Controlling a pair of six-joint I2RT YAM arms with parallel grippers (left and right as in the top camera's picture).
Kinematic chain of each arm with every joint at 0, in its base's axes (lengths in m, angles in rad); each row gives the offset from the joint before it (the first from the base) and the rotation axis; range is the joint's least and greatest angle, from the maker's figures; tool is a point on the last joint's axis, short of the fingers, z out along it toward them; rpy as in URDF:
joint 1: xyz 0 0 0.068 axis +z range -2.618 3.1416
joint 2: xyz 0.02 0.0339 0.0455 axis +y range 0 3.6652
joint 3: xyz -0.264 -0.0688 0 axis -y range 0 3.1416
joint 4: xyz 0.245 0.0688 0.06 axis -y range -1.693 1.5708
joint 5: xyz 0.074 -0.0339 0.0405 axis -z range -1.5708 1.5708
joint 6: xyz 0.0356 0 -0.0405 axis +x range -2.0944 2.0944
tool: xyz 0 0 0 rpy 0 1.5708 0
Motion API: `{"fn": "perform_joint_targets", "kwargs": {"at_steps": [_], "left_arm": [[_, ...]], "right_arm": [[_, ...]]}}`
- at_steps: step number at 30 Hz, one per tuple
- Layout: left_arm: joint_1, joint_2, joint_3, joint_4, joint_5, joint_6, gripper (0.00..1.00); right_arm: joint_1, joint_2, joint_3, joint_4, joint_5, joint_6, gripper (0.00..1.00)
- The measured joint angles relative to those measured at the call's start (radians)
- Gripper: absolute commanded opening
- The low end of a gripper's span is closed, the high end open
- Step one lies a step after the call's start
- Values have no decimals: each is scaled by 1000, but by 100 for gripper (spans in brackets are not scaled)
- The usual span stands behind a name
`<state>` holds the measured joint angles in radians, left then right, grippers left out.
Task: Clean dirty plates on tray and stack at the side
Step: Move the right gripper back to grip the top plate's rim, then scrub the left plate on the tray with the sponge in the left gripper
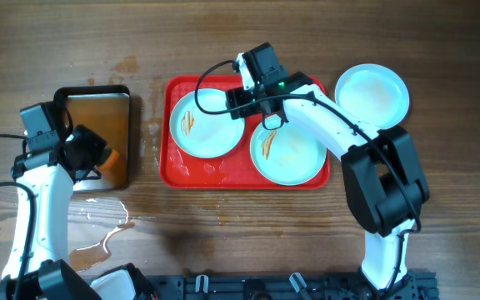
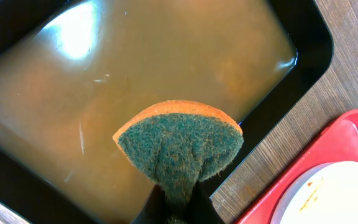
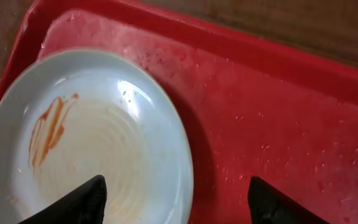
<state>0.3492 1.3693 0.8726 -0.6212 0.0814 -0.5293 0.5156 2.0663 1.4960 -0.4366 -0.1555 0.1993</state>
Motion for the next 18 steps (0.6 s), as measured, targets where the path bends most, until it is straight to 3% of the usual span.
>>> {"fn": "perform_joint_targets", "kwargs": {"at_steps": [5,7,12,17,18], "left_arm": [[0,0,0,0,26,0,4],[0,0,0,0,35,0,4],[-14,0,0,39,107,0,4],[-179,1,0,109,148,0,4],[-217,1,0,129,151,0,4]], "right_arm": [[0,42,6,83,30,6,73],[0,92,6,87,35,6,68],[0,128,20,63,28,17,28],[-1,128,27,-14,5,28,4],[-1,128,30,-23,0,32,4]]}}
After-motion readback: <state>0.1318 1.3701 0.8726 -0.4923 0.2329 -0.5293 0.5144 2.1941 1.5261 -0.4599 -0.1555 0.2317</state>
